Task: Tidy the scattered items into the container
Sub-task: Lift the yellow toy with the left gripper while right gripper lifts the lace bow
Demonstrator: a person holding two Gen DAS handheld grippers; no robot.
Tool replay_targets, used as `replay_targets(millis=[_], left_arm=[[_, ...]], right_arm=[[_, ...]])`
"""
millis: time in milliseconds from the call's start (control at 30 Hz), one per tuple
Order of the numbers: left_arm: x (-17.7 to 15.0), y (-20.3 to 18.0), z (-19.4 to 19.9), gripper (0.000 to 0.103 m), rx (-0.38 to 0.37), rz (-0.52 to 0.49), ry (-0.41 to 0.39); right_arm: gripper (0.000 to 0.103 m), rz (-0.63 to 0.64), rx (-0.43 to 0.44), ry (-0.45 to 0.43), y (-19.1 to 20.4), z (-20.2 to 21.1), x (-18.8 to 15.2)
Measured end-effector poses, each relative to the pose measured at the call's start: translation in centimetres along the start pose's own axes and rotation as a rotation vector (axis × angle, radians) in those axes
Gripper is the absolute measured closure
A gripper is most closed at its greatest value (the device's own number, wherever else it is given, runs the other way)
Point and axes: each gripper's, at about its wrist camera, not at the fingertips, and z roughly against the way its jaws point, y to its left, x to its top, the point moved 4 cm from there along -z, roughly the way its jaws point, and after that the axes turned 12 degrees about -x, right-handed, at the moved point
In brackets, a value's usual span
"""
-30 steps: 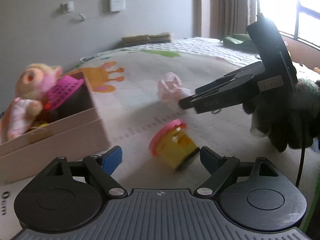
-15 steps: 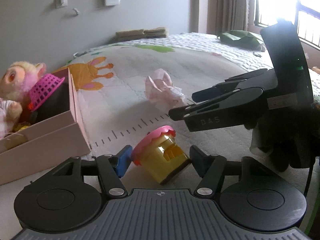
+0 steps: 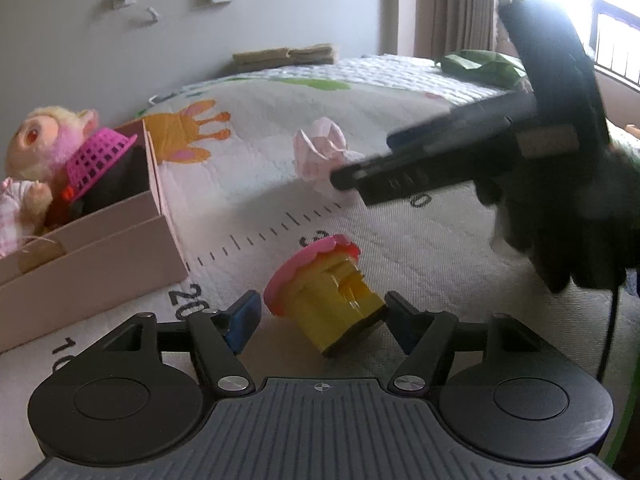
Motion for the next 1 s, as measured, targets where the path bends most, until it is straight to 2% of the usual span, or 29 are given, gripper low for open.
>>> replay_targets(millis=[167, 267, 400, 600, 833, 1000], left_arm=[[0.1, 0.3, 0.4, 0.035, -0.006, 0.020, -0.016], [0.0, 0.7, 1.1, 0.035, 0.003, 0.021, -0.032], [-0.4, 1.2, 2.6, 0.035, -0.001, 0.028, -0.048], [-1.7, 2.1, 5.9, 0.035, 0.002, 0.031, -0.054], [-3.4, 4.3, 10.8, 0.035, 0.051, 0.077, -0.075], [-3.4, 7.0, 13.6, 0.035, 0.104, 0.125, -0.105]], right_arm=[[0.032, 0.006, 0.033, 0.041, 0.5, -2.6, 1.4], [0.064, 0.027, 0.057, 0.090, 1.1, -3.6, 1.3], [0.073, 0.036, 0.061, 0.086, 1.5, -2.5, 0.9], [0.073, 0.050, 0.141, 0.052, 2.8, 2.5, 0.8], [0.073, 0.090, 0.279, 0.046, 7.3, 7.5, 0.3], [0.073, 0.106, 0.377, 0.074, 11.1, 9.1, 0.5]])
